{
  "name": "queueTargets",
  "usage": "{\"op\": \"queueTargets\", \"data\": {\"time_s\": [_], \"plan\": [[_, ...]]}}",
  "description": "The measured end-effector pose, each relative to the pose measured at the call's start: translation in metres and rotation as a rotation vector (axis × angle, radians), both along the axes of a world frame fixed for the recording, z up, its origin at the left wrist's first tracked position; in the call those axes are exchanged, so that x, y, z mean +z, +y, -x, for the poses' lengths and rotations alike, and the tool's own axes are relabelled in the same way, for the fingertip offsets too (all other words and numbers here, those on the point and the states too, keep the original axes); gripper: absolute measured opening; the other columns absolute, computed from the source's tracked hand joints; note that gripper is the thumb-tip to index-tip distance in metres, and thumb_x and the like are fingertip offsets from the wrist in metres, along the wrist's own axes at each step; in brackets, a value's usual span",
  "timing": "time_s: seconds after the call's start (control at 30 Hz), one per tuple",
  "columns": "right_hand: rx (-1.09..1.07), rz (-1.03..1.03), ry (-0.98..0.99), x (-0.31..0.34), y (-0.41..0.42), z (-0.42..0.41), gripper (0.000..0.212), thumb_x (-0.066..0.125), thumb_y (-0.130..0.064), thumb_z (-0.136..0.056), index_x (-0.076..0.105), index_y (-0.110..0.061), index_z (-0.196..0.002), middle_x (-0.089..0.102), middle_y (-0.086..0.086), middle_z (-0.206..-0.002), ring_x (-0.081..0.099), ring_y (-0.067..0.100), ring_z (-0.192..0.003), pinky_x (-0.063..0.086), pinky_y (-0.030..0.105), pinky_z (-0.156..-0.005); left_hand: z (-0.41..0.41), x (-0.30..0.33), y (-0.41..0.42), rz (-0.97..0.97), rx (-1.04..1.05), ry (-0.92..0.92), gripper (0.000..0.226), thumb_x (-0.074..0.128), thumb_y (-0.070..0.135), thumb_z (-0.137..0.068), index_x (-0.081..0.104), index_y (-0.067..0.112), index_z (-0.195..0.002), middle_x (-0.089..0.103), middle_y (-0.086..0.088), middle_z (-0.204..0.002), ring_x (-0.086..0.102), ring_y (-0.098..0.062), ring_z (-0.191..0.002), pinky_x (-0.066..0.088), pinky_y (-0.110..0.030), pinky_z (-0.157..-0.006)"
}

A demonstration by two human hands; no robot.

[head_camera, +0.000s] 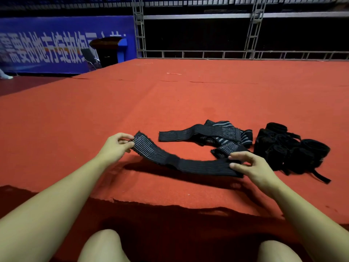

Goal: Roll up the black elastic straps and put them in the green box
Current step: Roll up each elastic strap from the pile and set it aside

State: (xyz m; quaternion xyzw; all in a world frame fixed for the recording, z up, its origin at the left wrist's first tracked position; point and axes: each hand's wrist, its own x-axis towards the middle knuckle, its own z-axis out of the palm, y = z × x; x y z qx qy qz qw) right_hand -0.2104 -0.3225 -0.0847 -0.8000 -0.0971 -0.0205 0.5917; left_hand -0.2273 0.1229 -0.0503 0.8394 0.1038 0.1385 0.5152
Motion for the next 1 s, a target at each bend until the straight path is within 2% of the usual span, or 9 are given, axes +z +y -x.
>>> {"op": "queueTargets", "data": {"time_s": [0.1,0.23,0.37,0.53,0.7,0.77,0.83,0.9,1.0], "plan": [[0.0,-0.011,0.068,-0.006,0.011,0.005,0.047,0.08,0.004,-0.083,0.07,-0.023,-0.12,0.071,-0.005,-0.109,0.071,0.003,-0.08,0.055,0.014,-0.066,-0.011,0.002,-0.011,-0.105,0.01,-0.074,0.034,0.072,0.005,-0.093,0.058,0.015,-0.122,0.073,-0.01,-0.093,0.062,-0.011,-0.054,0.048,-0.017,-0.056],[0.007,-0.038,0.183,-0.021,0.014,-0.003,0.024,0.082,-0.006,-0.083,0.078,-0.017,-0.103,0.077,0.005,-0.108,0.069,0.016,-0.094,0.051,0.026,-0.077,-0.033,0.011,-0.021,-0.32,0.019,-0.095,0.009,0.072,0.02,-0.095,0.072,0.025,-0.103,0.074,-0.005,-0.098,0.067,-0.021,-0.078,0.055,-0.037,-0.08],[0.067,-0.198,0.223,-0.018,0.036,0.009,0.017,0.073,-0.025,-0.092,0.079,-0.011,-0.099,0.078,0.009,-0.105,0.072,0.02,-0.095,0.058,0.036,-0.079,-0.047,0.032,-0.047,-0.522,0.081,-0.136,0.013,0.064,0.033,-0.098,0.071,0.031,-0.108,0.065,-0.004,-0.098,0.061,-0.028,-0.098,0.043,-0.035,-0.078],[0.009,-0.379,0.102,-0.018,0.073,0.02,0.036,0.065,-0.037,-0.089,0.077,-0.003,-0.091,0.071,0.013,-0.07,0.063,0.02,-0.058,0.052,0.022,-0.054,-0.067,0.058,-0.088,-0.499,0.086,-0.187,0.015,0.056,0.038,-0.097,0.066,0.038,-0.107,0.069,0.011,-0.062,0.07,-0.021,-0.087,0.056,-0.037,-0.079],[0.023,-0.47,0.162,-0.034,0.088,0.025,0.058,0.069,-0.054,-0.091,0.076,0.003,-0.08,0.066,0.021,-0.064,0.06,0.025,-0.053,0.048,0.026,-0.05,-0.094,0.066,-0.12,-0.396,-0.029,-0.24,0.01,0.053,0.035,-0.098,0.059,0.04,-0.105,0.072,0.024,-0.069,0.072,-0.009,-0.086,0.057,-0.038,-0.085],[0.082,-0.421,0.187,-0.037,0.088,0.027,0.057,0.066,-0.054,-0.093,0.076,0.002,-0.083,0.064,0.019,-0.064,0.059,0.02,-0.053,0.046,0.024,-0.051,-0.109,0.063,-0.124,-0.384,-0.076,-0.239,0.014,0.054,0.034,-0.1,0.059,0.041,-0.11,0.076,0.021,-0.082,0.072,-0.013,-0.095,0.057,-0.039,-0.089],[0.121,-0.332,0.184,-0.039,0.088,0.027,0.051,0.057,-0.048,-0.091,0.077,-0.001,-0.091,0.071,0.015,-0.068,0.066,0.019,-0.058,0.049,0.023,-0.056,-0.12,0.055,-0.126,-0.349,-0.258,-0.195,0.04,0.055,0.025,-0.103,0.049,0.045,-0.138,0.072,0.01,-0.124,0.062,-0.017,-0.125,0.049,-0.038,-0.106],[0.143,-0.246,0.167,-0.039,0.088,0.028,0.048,0.055,-0.048,-0.09,0.077,-0.006,-0.097,0.075,0.012,-0.072,0.071,0.019,-0.064,0.05,0.022,-0.061,-0.123,0.045,-0.129,-0.307,-0.478,-0.118,0.075,0.055,0.018,-0.105,0.013,0.046,-0.16,0.037,0.003,-0.163,0.03,-0.012,-0.152,0.027,-0.035,-0.123],[0.197,-0.116,0.13,-0.038,0.088,0.029,0.032,0.063,-0.041,-0.095,0.078,-0.012,-0.097,0.076,0.012,-0.076,0.073,0.018,-0.069,0.05,0.021,-0.065,-0.115,0.026,-0.128,-0.366,-0.498,-0.131,0.075,0.054,0.012,-0.105,0.012,0.028,-0.164,0.017,0.001,-0.17,0.017,-0.012,-0.156,0.017,-0.033,-0.127]]}}
